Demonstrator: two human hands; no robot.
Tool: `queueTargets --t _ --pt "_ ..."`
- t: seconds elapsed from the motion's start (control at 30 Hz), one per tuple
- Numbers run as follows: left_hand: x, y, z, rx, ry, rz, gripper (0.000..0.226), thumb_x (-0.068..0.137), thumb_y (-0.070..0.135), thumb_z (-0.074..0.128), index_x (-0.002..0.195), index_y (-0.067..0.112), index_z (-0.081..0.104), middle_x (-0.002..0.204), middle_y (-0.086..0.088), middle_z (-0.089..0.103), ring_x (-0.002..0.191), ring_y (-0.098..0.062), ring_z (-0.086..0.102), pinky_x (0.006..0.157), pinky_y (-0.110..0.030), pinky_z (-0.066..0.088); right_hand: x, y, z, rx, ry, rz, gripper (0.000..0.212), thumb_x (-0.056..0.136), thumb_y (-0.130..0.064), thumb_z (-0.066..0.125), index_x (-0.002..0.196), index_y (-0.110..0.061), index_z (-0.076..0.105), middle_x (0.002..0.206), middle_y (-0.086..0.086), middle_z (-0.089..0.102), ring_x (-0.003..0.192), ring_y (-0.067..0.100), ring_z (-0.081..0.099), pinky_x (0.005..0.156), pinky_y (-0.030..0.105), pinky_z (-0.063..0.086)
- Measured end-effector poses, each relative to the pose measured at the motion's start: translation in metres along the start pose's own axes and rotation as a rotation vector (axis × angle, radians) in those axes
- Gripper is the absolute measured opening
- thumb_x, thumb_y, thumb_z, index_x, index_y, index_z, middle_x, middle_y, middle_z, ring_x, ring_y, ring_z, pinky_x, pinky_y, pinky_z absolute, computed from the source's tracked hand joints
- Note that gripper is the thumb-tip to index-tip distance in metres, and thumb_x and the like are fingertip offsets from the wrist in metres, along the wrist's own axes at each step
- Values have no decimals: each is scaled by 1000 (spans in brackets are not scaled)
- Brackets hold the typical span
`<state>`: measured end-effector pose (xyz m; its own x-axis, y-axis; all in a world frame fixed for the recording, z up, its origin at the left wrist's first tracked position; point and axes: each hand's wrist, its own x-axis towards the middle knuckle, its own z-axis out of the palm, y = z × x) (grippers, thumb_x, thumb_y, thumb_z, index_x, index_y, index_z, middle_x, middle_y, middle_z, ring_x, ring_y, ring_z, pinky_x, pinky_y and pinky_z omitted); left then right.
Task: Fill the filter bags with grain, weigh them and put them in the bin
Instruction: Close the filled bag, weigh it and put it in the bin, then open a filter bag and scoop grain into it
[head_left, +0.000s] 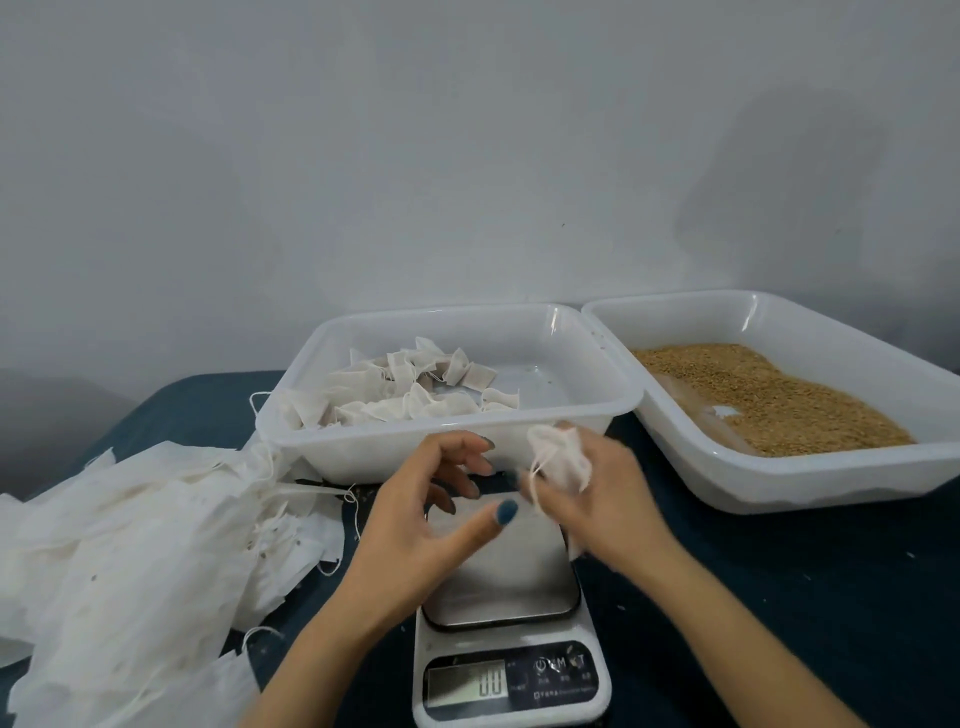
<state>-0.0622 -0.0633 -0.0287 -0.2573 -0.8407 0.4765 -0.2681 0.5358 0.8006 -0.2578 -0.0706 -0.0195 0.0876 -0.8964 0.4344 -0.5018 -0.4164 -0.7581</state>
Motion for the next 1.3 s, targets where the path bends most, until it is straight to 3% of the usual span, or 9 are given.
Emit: queueTargets --t 0.13,0.27,0.37,0.53,0.67,0.83,1.0,1.13,1.3 --pt "-2 2 6 166 -35 74 52 74 61 72 116 38 55 111 14 64 96 -16 62 74 -15 45 -8 3 24 -187 -109 32 30 75 -28 74 69 -38 47 68 -9 60 62 7 54 57 32 50" --pt "-2 4 16 232 51 84 31 78 50 70 104 37 58 97 17 66 88 -10 64 71 -11 43 -10 3 29 -347 -103 -34 25 74 -39 72 86 -35 50 78 -11 63 71 9 59 63 30 53" --pt "2 4 18 204 118 82 7 86 31 65 92 33 61 86 17 66 77 -9 62 65 -13 44 -11 1 30 -236 -91 -60 34 69 -59 63 93 -36 55 79 -13 64 71 6 60 60 26 51" --pt "4 1 7 -81 208 -73 5 88 26 68 86 28 64 80 4 68 72 -14 65 65 -26 53 -11 8 24 104 -192 -44 39 72 -63 74 98 -38 59 84 -12 66 74 8 63 58 19 47" --pt "8 -10 -2 -165 170 -227 8 93 10 67 88 17 67 75 3 69 65 -7 63 62 -18 50 -12 13 23 126 -146 -59 30 89 -67 42 76 -47 60 76 -24 59 80 5 52 70 19 37" --pt "6 -27 -3 161 116 -324 5 91 30 64 87 30 62 77 16 66 67 1 58 60 -11 42 -9 29 25 -33 -74 -4 48 89 -65 30 85 -38 70 87 -23 64 95 4 52 84 28 43" --pt "9 -29 -10 210 196 -293 5 93 44 61 90 40 60 87 36 63 85 14 58 64 -3 40 -12 30 27 -46 36 -43 38 93 -54 33 75 -36 62 78 -18 61 88 9 53 77 32 44" --pt "7 -32 -11 178 212 -307 12 93 47 57 103 41 60 99 30 65 96 19 57 73 -7 41 -16 29 27 -101 112 -84 36 93 -47 33 67 -29 51 67 -11 52 77 10 49 67 27 39" --pt "7 -30 -12 179 243 -310 15 91 51 56 100 40 60 95 31 65 93 19 57 72 -8 40 -18 29 29 -141 164 -107 31 94 -46 36 64 -37 33 59 -12 38 67 8 43 58 17 31"
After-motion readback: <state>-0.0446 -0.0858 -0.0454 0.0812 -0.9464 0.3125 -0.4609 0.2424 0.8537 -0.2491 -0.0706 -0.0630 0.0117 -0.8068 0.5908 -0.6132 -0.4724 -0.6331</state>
